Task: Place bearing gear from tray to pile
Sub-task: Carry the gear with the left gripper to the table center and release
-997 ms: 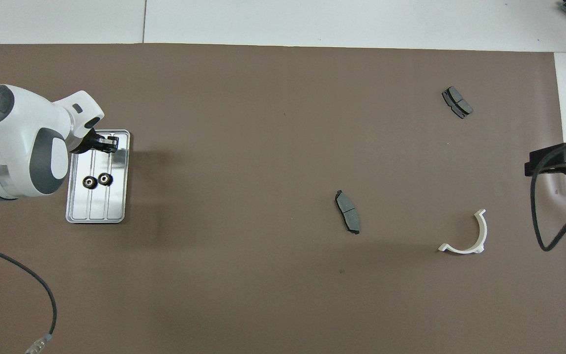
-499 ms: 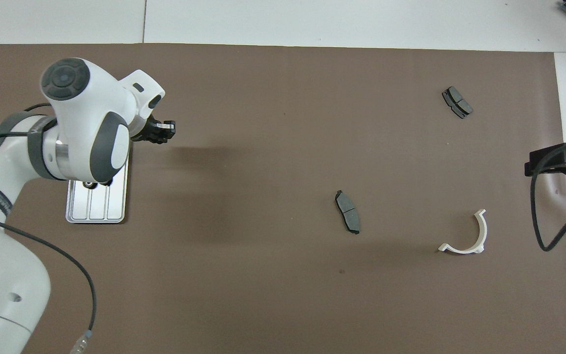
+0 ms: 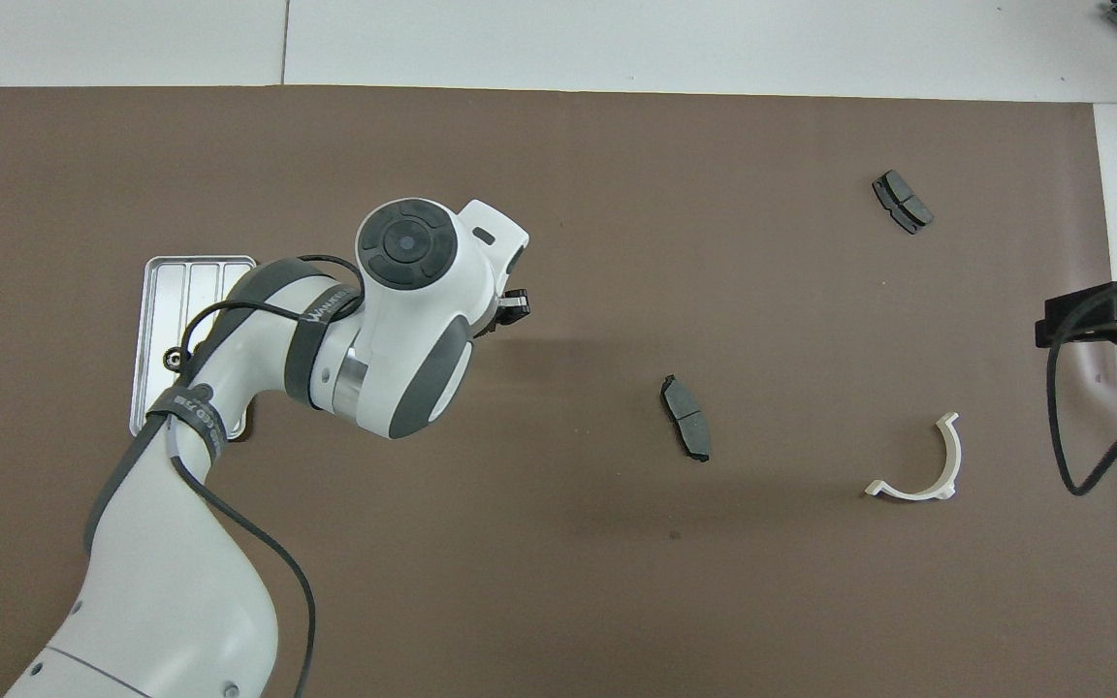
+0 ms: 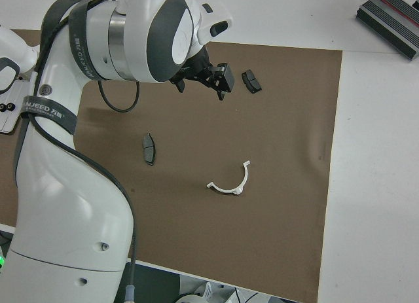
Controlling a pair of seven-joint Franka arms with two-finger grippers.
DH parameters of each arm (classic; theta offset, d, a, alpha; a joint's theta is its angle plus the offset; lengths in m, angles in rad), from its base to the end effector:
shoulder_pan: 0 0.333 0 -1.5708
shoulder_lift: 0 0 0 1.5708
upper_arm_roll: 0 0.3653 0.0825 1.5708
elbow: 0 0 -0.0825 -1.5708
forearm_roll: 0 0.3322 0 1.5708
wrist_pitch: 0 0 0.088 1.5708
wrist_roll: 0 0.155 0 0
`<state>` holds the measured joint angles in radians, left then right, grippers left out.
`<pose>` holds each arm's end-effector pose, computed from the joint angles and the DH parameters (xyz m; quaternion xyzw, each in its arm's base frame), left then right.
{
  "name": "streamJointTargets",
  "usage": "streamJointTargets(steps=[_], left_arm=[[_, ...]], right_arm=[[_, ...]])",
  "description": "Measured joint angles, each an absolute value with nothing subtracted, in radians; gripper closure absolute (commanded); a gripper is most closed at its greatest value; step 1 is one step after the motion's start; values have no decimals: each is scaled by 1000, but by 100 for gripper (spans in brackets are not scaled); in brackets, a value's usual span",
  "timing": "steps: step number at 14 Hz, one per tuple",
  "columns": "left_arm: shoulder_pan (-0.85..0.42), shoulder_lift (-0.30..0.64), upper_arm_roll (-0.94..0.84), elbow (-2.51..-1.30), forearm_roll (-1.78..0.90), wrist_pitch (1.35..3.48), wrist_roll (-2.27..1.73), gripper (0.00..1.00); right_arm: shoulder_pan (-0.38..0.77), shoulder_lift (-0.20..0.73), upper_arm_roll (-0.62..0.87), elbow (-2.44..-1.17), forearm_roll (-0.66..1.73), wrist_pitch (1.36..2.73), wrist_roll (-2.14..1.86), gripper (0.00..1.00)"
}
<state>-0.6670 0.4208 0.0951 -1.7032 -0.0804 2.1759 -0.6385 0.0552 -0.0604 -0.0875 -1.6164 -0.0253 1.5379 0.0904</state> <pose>0.5363 -0.3611 0.3792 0.9982 0.0506 0.0141 0.0273 0.4761 -0.0209 0.6334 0.9980 -0.0615 -0.0089 0.0103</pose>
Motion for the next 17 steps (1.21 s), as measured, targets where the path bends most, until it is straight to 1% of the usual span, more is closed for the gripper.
streamJointTargets(steps=[1, 2, 3, 5, 6, 10, 11, 13, 17], left_arm=[[-693, 427, 95, -1707, -80, 2187, -660, 100], [-712, 437, 96, -1713, -80, 2201, -673, 91], [-723, 446, 96, -1719, -80, 2212, -677, 54], [-731, 459, 96, -1723, -80, 2225, -678, 4], [-731, 460, 97, -1723, -80, 2228, -678, 0], [-722, 454, 123, -1708, -80, 2231, -677, 0], [-700, 446, 135, -1704, -80, 2229, -673, 0], [-597, 408, 145, -1697, -78, 2184, -564, 0], [-322, 315, 150, -1699, -79, 2028, -99, 0]], right_arm=[[55, -60, -88, -1616, -25, 1538, 90, 0], [55, -60, -88, -1616, -25, 1538, 90, 0], [55, -60, -87, -1616, -25, 1538, 90, 0], [55, -60, -87, -1616, -25, 1538, 90, 0], [55, -60, -88, -1616, -25, 1538, 90, 0], [55, -60, -88, -1616, -25, 1538, 90, 0], [55, -60, -88, -1616, -25, 1538, 90, 0], [55, -60, -88, -1616, -25, 1538, 90, 0], [55, -60, -87, -1616, -25, 1538, 90, 0]])
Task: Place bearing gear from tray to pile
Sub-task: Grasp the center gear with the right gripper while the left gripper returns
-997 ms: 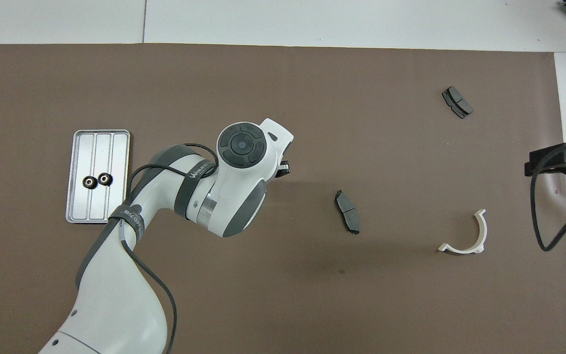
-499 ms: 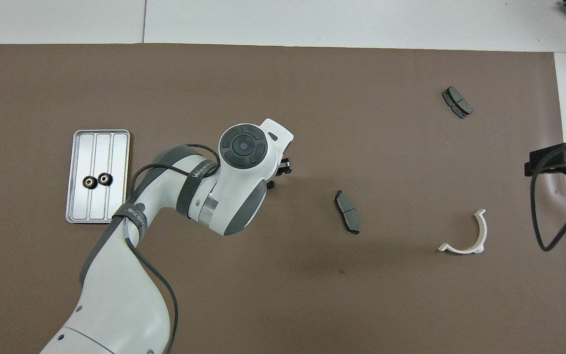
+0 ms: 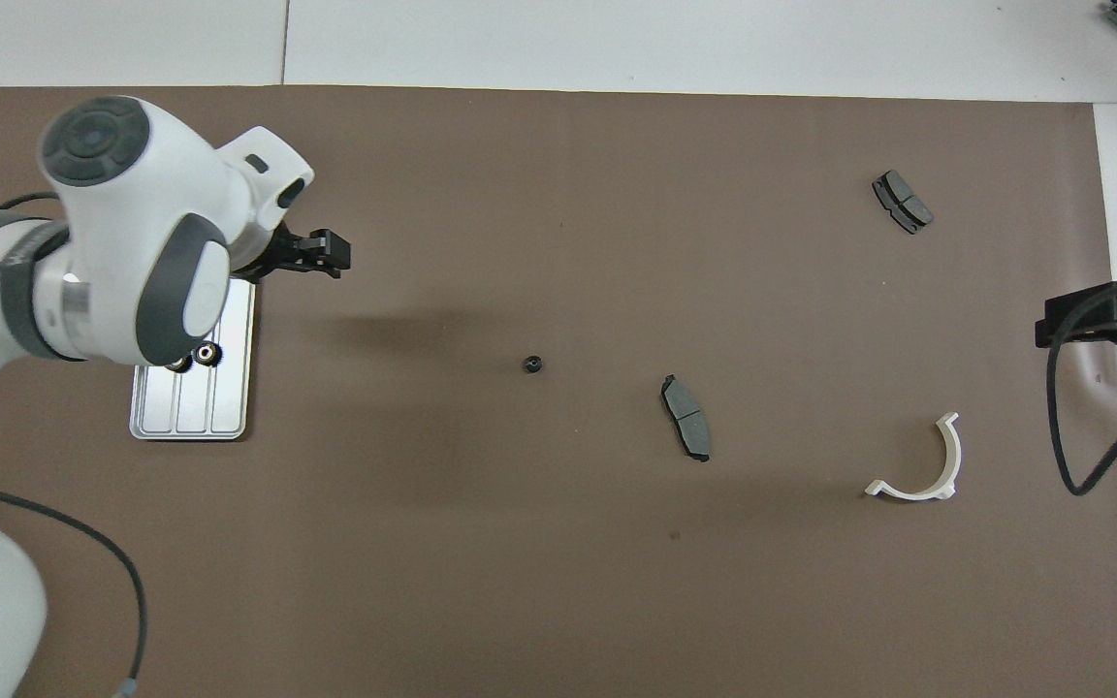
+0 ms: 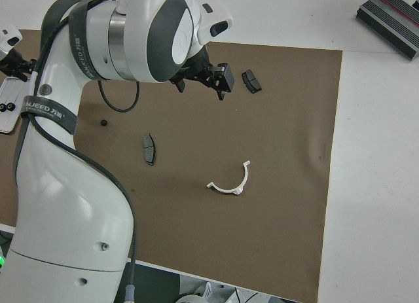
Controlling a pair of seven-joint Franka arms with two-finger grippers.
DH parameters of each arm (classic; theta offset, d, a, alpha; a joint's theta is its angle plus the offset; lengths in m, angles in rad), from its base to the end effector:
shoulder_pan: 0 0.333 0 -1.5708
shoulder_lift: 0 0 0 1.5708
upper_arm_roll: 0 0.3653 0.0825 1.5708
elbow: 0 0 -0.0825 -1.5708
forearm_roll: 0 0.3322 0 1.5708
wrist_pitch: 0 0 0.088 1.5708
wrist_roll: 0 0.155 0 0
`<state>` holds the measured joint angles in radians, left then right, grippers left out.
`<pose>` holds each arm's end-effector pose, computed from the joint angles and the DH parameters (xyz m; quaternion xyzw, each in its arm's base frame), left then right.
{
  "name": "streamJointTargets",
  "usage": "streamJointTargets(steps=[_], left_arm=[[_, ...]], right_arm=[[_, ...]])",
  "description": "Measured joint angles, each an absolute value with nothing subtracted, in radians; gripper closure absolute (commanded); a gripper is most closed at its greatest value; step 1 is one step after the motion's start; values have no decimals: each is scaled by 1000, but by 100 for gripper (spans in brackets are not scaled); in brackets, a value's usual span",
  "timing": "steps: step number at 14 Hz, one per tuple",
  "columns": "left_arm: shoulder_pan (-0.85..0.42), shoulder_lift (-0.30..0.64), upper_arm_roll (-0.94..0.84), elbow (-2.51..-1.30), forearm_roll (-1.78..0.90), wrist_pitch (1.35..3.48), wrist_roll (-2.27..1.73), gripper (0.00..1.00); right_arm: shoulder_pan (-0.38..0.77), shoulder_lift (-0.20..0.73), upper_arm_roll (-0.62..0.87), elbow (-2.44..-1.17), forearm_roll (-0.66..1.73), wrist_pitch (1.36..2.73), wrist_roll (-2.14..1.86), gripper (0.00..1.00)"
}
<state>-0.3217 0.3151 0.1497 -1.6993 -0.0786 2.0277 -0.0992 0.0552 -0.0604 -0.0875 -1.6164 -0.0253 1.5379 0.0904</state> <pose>0.6048 -0.1224 0.4347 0.9996 -0.0232 0.0069 0.0134 0.4761 -0.0209 0.6334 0.9980 -0.0615 -0.0089 0.0103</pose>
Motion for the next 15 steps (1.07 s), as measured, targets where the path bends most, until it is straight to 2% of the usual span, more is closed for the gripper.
streamJointTargets(steps=[4, 8, 12, 15], left_arm=[[-167, 298, 148, -1748, -79, 2019, 295, 0], [-103, 284, 147, -1870, -79, 2180, 667, 0], [-98, 262, 141, -1925, -79, 2203, 921, 0], [-99, 245, 132, -1977, -79, 2215, 1137, 2]], right_arm=[[55, -60, -88, -1616, -25, 1538, 90, 0], [65, -61, -86, -1621, -16, 1548, 76, 0], [77, -50, 7, -1722, 27, 1760, 112, 0], [84, 20, 148, -1763, 25, 1877, 296, 0]])
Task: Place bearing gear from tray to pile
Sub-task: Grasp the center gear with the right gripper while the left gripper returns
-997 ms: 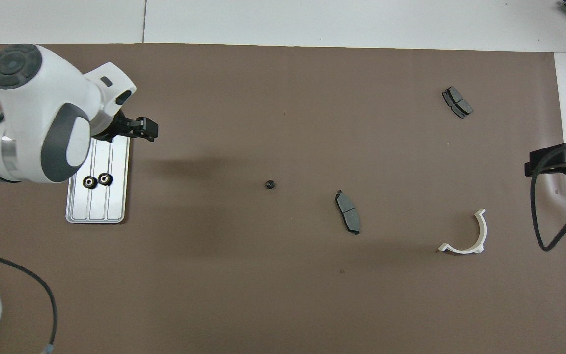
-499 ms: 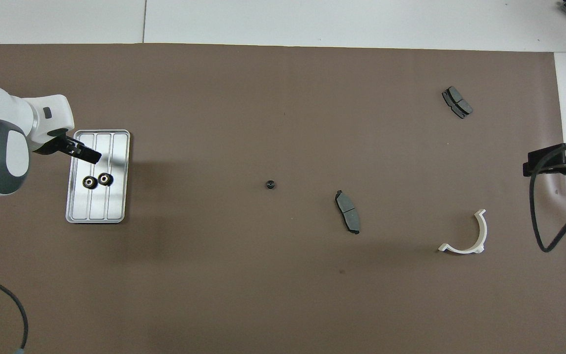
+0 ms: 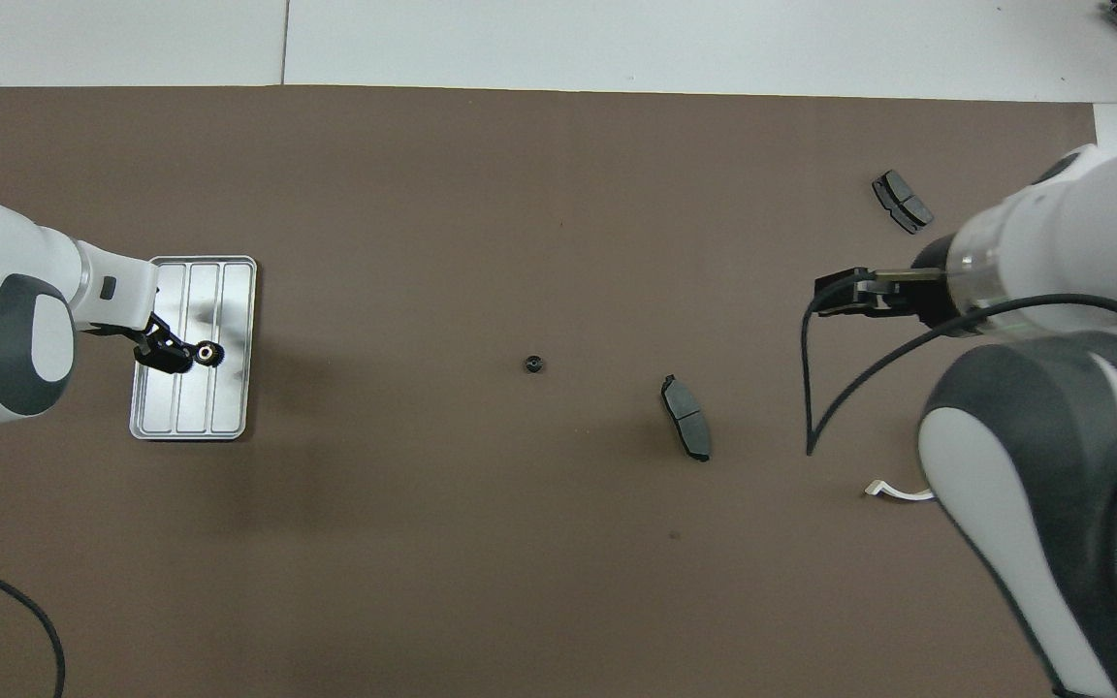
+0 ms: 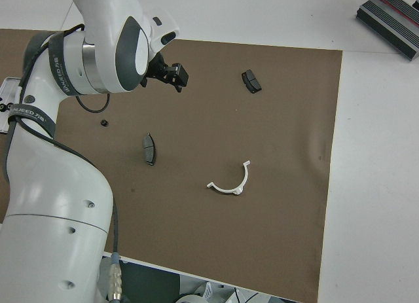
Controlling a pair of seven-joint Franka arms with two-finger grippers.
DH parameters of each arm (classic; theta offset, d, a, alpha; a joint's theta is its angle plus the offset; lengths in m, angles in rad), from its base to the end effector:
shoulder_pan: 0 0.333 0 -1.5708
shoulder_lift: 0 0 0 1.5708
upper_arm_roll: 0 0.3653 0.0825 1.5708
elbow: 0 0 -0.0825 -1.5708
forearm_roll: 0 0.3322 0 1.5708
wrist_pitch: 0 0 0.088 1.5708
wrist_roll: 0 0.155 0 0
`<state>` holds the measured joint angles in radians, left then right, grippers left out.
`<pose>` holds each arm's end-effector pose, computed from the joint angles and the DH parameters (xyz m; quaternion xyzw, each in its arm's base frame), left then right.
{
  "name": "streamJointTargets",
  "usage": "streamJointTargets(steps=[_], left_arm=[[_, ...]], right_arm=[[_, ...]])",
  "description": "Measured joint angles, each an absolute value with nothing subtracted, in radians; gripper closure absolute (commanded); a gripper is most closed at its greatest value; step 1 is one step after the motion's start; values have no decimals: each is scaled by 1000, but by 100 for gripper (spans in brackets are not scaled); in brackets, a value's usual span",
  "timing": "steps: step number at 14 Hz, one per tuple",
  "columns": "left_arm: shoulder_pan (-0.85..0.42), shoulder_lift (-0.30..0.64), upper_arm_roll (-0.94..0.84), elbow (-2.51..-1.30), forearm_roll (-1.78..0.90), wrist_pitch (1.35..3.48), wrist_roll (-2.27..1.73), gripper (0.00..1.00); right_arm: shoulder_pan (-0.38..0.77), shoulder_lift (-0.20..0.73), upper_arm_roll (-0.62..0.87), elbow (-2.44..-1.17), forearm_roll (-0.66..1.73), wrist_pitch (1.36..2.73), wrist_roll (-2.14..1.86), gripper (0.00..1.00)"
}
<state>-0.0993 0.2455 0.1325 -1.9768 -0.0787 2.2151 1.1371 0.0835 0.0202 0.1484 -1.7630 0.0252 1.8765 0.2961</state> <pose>0.5699 0.0097 0.3770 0.8626 -0.5056 0.0066 0.0140 0.5192 0.1250 0.5612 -0.9982 0.0354 -0.0415 0.0254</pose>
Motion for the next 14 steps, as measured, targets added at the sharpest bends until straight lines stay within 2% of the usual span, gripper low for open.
streamJointTargets(steps=[3, 8, 11, 14], left_arm=[[-99, 242, 131, -2034, -79, 2263, 1256, 8], [-107, 241, 123, -2076, -79, 2304, 1324, 21], [-118, 241, 123, -2085, -79, 2308, 1337, 24], [-126, 241, 123, -2111, -79, 2339, 1339, 29]], right_arm=[[92, 107, 279, -1764, -25, 1969, 462, 0], [101, 295, 473, -1740, -263, 2090, 775, 0], [117, 417, 536, -1695, -391, 2109, 909, 0], [191, 548, 548, -1634, -546, 2130, 1057, 0]])
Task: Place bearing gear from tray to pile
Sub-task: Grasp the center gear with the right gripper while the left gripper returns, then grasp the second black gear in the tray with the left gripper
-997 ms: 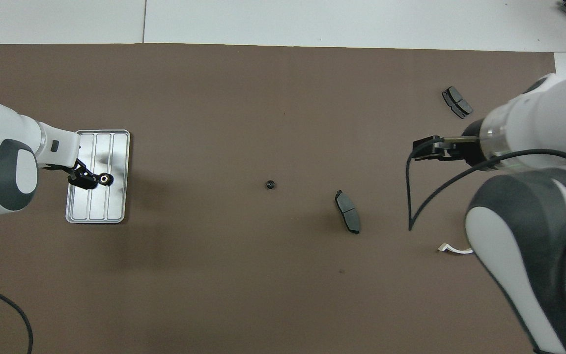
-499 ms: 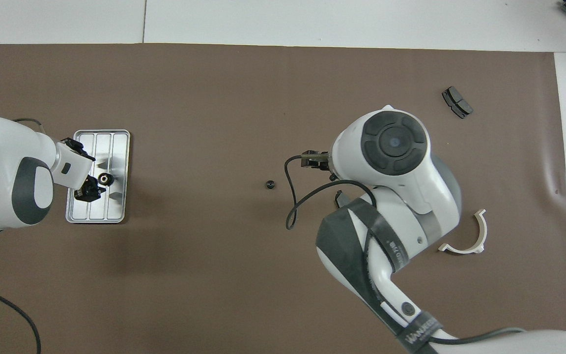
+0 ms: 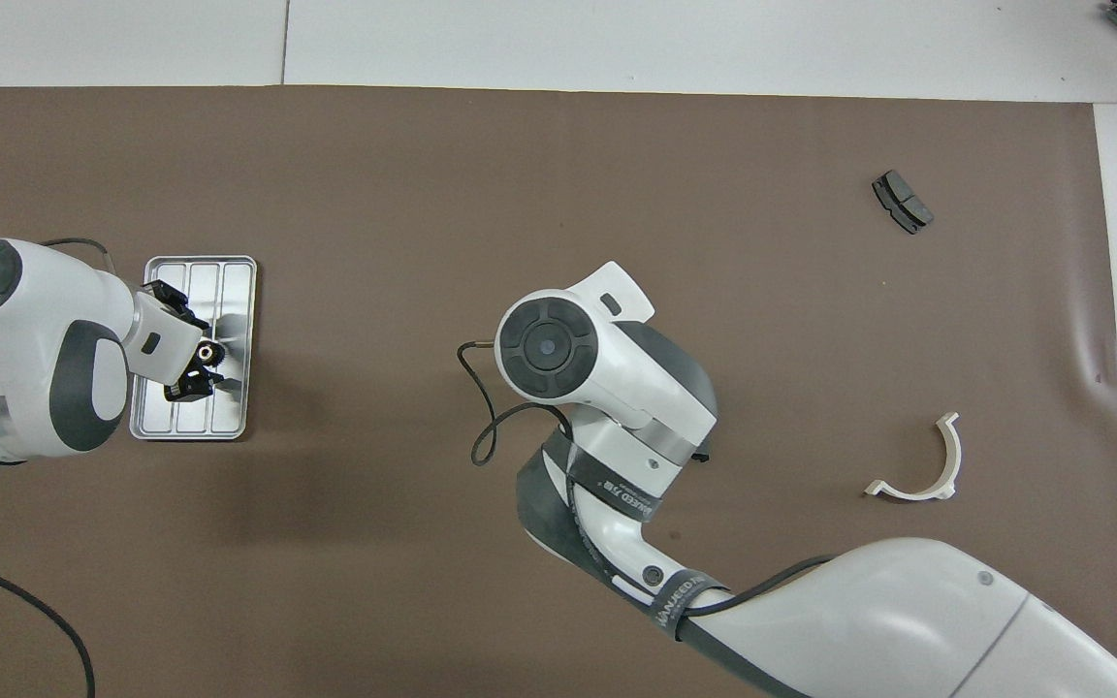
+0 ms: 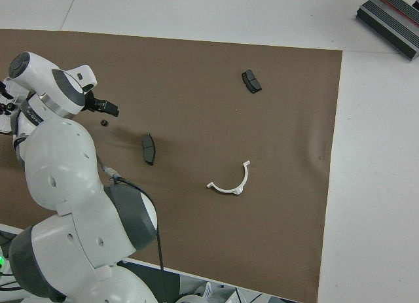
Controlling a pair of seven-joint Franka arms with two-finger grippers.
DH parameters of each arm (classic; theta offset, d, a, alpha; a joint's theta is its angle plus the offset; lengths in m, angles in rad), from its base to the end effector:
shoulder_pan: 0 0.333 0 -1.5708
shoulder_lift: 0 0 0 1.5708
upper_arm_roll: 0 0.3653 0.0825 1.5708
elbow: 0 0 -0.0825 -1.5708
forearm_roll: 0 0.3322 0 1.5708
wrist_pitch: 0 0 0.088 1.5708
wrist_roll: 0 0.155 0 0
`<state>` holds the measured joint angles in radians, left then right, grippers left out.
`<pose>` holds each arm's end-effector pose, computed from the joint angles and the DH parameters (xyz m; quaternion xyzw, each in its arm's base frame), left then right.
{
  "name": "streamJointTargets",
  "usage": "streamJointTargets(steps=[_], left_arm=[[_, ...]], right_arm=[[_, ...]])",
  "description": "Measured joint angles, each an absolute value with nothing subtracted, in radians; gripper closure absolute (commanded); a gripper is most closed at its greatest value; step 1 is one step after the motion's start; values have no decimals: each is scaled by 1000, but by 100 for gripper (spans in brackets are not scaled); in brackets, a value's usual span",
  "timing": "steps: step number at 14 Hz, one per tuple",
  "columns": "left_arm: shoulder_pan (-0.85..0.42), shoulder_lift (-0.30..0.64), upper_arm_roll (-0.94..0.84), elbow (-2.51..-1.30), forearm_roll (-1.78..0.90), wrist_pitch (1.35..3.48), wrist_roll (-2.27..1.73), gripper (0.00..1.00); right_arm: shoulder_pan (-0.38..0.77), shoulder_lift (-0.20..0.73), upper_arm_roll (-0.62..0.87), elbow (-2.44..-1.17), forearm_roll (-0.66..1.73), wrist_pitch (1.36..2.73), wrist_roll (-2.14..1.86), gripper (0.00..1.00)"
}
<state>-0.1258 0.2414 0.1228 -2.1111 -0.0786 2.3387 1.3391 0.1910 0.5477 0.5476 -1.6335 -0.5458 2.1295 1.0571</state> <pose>0.5472 -0.0077 0.3373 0.7989 -0.6013 0.0039 0.0141 0.5548 0.3719 0.3614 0.9936 -0.0529 0.0903 0.0417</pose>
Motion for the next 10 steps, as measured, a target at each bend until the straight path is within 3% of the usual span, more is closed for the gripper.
streamJointTargets(steps=[2, 7, 10], left_arm=[[-126, 241, 123, -2118, -79, 2344, 1341, 31], [-125, 241, 126, -2121, -79, 2345, 1343, 36], [-125, 239, 128, -2122, -79, 2346, 1343, 44]], right_arm=[[209, 625, 572, -1592, -598, 2131, 1100, 0], [206, 652, 587, -1580, -600, 2157, 1100, 26], [197, 658, 587, -1591, -600, 2204, 1100, 26]])
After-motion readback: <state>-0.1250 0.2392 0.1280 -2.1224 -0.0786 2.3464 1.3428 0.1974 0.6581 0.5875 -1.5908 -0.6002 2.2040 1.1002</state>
